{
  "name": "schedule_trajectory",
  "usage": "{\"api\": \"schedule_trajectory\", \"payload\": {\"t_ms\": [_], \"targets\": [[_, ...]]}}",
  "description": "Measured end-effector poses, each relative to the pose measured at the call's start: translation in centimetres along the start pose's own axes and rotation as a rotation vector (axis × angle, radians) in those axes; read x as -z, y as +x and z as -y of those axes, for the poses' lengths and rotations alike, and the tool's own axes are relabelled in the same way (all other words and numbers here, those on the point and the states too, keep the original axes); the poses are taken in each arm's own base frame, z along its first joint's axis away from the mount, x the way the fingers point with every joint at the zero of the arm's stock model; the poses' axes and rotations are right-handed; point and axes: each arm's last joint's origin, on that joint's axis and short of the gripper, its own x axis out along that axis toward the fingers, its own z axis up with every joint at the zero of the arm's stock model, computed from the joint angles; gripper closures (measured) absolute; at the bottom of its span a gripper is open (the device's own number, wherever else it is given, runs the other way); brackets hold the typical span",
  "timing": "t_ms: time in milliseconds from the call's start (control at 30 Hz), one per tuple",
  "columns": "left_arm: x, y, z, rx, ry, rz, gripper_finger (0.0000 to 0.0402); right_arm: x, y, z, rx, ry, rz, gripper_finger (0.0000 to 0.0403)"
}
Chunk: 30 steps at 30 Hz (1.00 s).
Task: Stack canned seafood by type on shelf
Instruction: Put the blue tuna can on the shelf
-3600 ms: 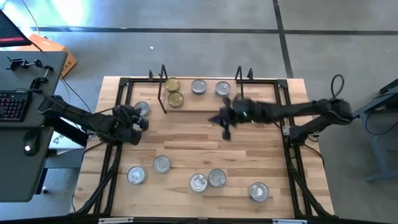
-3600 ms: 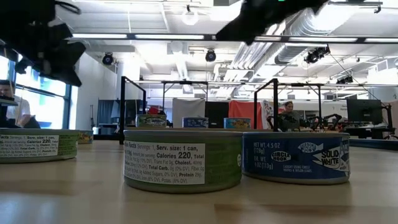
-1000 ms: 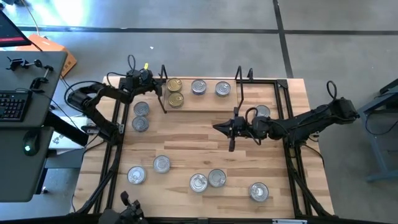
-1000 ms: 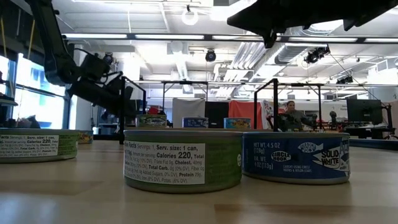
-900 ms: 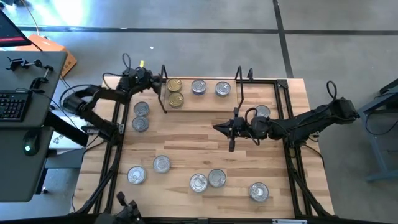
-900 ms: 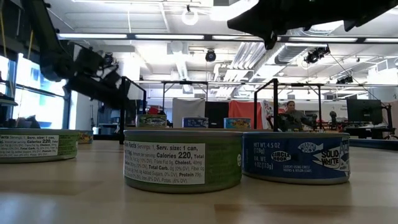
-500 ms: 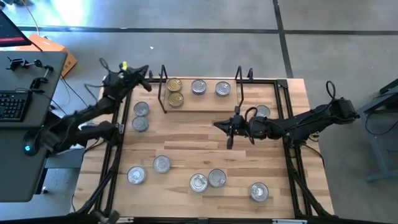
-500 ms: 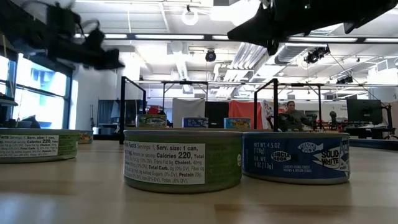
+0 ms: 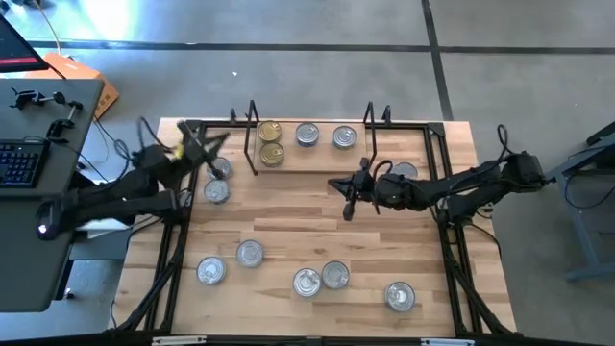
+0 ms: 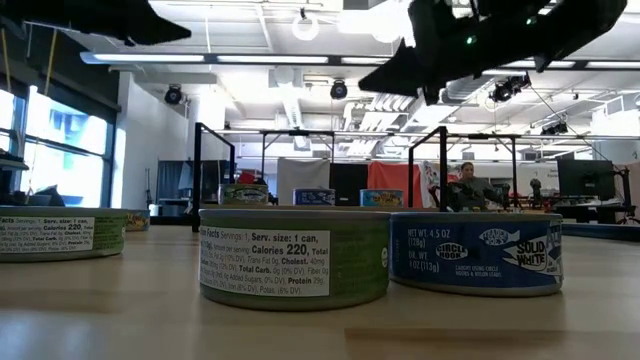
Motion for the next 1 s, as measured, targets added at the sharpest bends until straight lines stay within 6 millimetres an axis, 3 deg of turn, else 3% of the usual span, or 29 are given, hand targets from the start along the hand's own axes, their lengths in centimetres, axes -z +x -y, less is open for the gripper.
{"api": "schedule_trajectory", "payload": {"t_ms": [167, 367, 533, 633, 733, 867, 1000], "targets": [[-0.3, 0.1, 4.2, 0.118, 0.057, -0.092, 0.0401, 1.5, 1.4, 0.1, 0.014, -0.021, -0.022, 0.0403], [-1.4, -0.7, 9.9, 0.178, 0.185, -0.177, 0.0401, 2.6, 2.1, -0.4, -0.089, -0.011, -0.054, 0.0398], [-2.4, -1.9, 13.7, 0.299, 0.129, -0.173, 0.0401, 2.2, 1.0, -1.4, -0.344, 0.022, -0.115, 0.0355], [-2.3, -2.4, 15.4, 0.343, -0.008, -0.195, 0.0401, 2.1, -0.1, -2.9, -0.545, 0.055, -0.264, 0.0327], [-1.4, -2.5, 17.0, 0.370, -0.097, -0.252, 0.0401, 2.9, -1.3, -5.2, -0.638, 0.085, -0.413, 0.0321], [-0.5, -2.3, 18.5, 0.376, -0.063, -0.279, 0.0401, 4.1, -2.8, -8.0, -0.681, 0.167, -0.579, 0.0325], [-0.5, -1.5, 19.1, 0.364, -0.014, -0.243, 0.0401, 5.0, -3.7, -9.9, -0.751, 0.099, -0.606, 0.0335]]}}
